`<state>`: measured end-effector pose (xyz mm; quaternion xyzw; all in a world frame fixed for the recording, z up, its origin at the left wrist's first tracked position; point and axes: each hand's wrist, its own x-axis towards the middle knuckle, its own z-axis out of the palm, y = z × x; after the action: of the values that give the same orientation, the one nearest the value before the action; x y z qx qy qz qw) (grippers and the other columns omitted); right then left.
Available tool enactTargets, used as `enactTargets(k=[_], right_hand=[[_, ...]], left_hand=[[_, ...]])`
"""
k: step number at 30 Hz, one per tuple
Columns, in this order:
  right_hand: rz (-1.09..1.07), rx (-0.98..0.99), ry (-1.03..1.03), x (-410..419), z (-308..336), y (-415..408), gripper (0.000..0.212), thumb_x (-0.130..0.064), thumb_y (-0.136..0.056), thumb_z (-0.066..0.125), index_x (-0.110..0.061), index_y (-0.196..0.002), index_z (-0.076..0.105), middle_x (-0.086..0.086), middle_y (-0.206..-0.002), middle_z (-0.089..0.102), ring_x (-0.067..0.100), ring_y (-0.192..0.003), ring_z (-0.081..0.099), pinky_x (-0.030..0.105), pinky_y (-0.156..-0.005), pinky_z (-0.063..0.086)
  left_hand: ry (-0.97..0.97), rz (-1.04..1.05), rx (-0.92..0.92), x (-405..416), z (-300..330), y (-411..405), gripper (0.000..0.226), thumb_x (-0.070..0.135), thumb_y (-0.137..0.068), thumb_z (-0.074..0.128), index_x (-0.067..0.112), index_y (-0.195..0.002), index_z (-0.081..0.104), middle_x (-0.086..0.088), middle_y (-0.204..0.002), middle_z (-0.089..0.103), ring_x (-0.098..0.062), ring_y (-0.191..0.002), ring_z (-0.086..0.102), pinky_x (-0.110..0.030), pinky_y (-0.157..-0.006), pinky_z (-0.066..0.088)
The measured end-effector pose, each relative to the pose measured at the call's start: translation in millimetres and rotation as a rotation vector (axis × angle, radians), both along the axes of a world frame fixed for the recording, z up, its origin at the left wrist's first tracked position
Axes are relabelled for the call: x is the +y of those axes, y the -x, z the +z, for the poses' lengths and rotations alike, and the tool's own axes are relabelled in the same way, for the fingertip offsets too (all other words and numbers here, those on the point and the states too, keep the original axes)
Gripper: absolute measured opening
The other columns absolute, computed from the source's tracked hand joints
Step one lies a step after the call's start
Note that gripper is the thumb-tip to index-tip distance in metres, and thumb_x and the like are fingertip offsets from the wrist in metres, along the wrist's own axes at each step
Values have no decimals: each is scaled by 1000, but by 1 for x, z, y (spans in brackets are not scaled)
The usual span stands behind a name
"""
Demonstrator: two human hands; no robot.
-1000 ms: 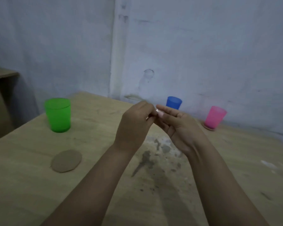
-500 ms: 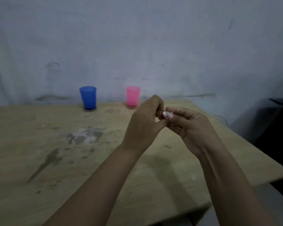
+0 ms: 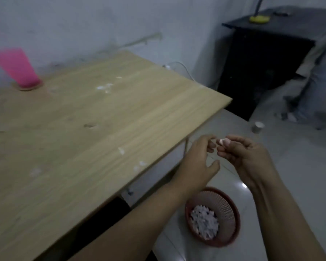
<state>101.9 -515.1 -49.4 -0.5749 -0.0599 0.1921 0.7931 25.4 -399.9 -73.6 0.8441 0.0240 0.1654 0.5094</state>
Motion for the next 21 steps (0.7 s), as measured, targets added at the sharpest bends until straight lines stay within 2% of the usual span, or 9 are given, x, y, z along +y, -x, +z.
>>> enactTargets(k=[3,5,8,11,13,17,21], right_hand=[[-90,132,53,-32,-55,-4,13,0,-72,65,0,-85,61,11,-70,74,21,-65,71,24,-59,57],[-157,250,91,-50,-97,-2,8,6,-78,61,2,-85,62,13,-71,74,24,-69,71,24,-61,58],[-231,436,203,-64,-161,8,10,12,-83,55,6,-84,64,17,-71,71,28,-72,69,26,-62,59],[-270,611,313,-66,-216,17,10,12,-86,50,15,-91,59,26,-86,64,33,-74,64,36,-72,57],[-283,720,338,-65,-244,21,11,10,-88,49,13,-93,58,29,-99,60,32,-73,63,38,-74,58],[-248,851,409,-66,-278,21,43,1,-92,47,-2,-134,43,23,-127,54,38,-102,62,44,-95,50],[-218,852,509,-72,-282,17,48,3,-91,48,-3,-138,39,24,-121,56,41,-113,56,46,-98,47]], left_hand=[[148,6,167,-19,-50,-17,48,5,-84,59,20,-128,46,5,-107,54,-5,-101,53,-18,-87,45],[163,-13,307,-28,-87,-26,43,2,-82,54,19,-122,52,4,-106,57,-9,-98,55,-23,-85,47],[28,-110,514,-29,-142,-29,37,-2,-82,52,10,-117,58,-11,-116,61,-18,-104,58,-30,-92,48],[-98,-221,713,-24,-182,-26,38,2,-83,56,7,-121,58,-13,-124,59,-24,-113,56,-33,-96,46],[-115,-241,820,-19,-199,-21,39,6,-86,55,9,-125,56,-12,-128,58,-25,-115,55,-30,-94,46],[-129,-245,948,-22,-217,-13,40,6,-90,49,11,-130,52,-13,-133,55,-26,-118,53,-29,-96,43],[-109,-255,981,-33,-218,-15,44,9,-94,47,12,-138,45,-11,-139,49,-26,-123,49,-30,-99,41]])
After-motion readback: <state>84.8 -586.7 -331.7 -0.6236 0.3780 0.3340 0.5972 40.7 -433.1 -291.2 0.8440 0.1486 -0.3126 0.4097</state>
